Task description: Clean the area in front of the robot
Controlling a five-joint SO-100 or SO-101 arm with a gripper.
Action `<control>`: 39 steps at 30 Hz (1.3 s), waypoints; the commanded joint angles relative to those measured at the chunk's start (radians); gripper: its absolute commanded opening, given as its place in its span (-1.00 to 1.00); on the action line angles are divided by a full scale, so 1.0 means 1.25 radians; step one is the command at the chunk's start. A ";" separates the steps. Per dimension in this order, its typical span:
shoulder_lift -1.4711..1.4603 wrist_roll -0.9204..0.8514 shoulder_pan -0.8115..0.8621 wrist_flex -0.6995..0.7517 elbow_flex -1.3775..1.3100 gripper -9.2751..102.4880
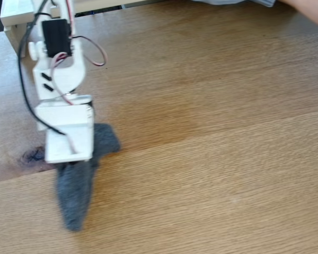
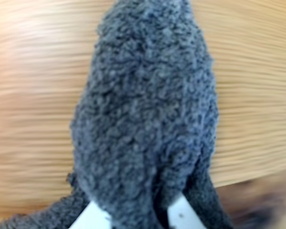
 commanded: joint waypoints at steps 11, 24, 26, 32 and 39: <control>-0.022 -0.098 -0.096 -0.222 -0.032 -0.84; -0.081 -0.271 0.269 -0.334 -0.023 -0.84; -0.072 -0.280 0.303 -0.318 -0.023 -0.84; -0.055 -0.281 0.383 -0.254 -0.022 -0.84; 0.182 -0.188 0.373 0.101 -0.031 -0.84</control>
